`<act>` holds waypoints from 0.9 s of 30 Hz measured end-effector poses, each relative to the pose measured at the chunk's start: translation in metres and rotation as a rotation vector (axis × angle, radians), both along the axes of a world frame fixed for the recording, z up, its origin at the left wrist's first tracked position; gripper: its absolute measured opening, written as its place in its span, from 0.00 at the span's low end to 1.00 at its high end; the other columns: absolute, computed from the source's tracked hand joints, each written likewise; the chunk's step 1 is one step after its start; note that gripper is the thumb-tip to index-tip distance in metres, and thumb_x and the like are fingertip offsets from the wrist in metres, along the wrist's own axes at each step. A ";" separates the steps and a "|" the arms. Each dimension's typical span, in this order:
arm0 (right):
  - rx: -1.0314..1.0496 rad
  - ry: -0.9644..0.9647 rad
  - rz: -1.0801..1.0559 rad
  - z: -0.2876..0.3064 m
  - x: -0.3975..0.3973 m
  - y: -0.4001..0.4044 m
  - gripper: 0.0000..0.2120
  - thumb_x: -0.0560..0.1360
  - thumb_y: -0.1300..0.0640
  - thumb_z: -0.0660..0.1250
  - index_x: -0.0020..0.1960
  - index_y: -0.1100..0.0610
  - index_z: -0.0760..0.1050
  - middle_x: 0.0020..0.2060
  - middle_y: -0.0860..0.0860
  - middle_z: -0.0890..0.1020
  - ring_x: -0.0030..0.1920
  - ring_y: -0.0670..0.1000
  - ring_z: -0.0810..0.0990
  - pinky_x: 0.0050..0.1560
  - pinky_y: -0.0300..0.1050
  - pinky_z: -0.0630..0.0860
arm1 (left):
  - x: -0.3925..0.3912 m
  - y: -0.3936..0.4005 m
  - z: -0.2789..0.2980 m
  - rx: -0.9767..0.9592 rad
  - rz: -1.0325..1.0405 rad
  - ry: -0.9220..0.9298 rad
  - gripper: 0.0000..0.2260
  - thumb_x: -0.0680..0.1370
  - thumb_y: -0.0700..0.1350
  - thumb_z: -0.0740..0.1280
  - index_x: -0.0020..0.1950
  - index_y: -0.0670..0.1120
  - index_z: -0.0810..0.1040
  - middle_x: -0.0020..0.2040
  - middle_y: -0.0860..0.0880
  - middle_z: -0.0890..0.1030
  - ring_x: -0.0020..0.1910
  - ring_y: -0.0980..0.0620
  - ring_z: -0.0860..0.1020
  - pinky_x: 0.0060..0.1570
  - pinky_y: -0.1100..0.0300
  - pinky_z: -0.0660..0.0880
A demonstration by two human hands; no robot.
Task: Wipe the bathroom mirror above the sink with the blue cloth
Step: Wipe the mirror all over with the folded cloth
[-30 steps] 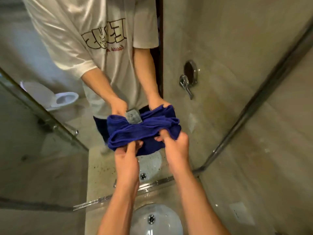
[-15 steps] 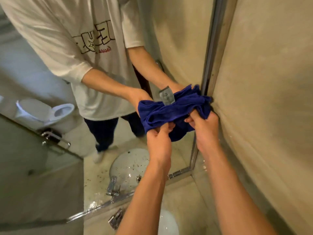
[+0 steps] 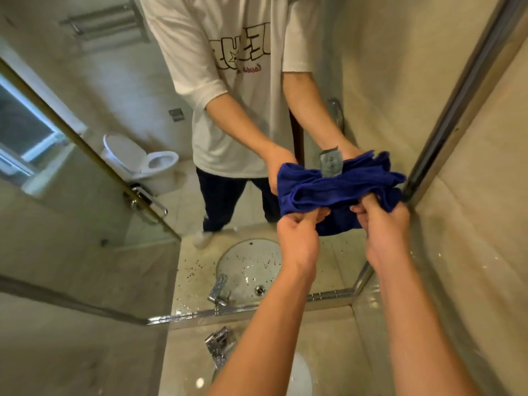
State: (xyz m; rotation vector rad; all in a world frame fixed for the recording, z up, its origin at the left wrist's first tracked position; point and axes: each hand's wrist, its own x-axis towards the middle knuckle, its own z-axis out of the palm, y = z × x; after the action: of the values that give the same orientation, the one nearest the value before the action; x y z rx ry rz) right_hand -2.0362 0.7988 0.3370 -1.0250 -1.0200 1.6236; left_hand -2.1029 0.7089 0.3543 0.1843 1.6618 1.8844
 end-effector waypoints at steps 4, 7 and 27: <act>-0.022 0.003 0.061 -0.011 -0.041 -0.045 0.14 0.75 0.61 0.70 0.33 0.48 0.80 0.27 0.46 0.80 0.34 0.49 0.78 0.49 0.52 0.77 | -0.036 -0.042 0.001 -0.025 0.122 0.058 0.07 0.76 0.33 0.66 0.41 0.37 0.83 0.40 0.43 0.85 0.43 0.50 0.82 0.52 0.59 0.78; -0.099 0.011 0.091 -0.020 -0.073 -0.086 0.09 0.75 0.61 0.70 0.36 0.53 0.78 0.28 0.48 0.81 0.34 0.48 0.79 0.45 0.49 0.75 | -0.057 -0.076 -0.006 -0.023 0.238 0.067 0.10 0.76 0.33 0.66 0.36 0.42 0.80 0.36 0.47 0.83 0.40 0.52 0.80 0.46 0.61 0.76; -0.168 -0.078 0.207 -0.028 -0.242 -0.287 0.08 0.76 0.61 0.69 0.39 0.52 0.76 0.28 0.43 0.83 0.39 0.50 0.80 0.54 0.57 0.77 | -0.231 -0.276 -0.028 -0.035 0.314 0.117 0.06 0.78 0.34 0.65 0.43 0.40 0.80 0.37 0.48 0.83 0.36 0.58 0.80 0.39 0.67 0.76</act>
State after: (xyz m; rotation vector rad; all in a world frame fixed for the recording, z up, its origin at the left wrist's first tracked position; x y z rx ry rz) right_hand -2.2781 0.5113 0.3088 -1.1323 -1.0853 1.8757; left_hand -2.3342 0.4324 0.3265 0.0190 1.8917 2.1054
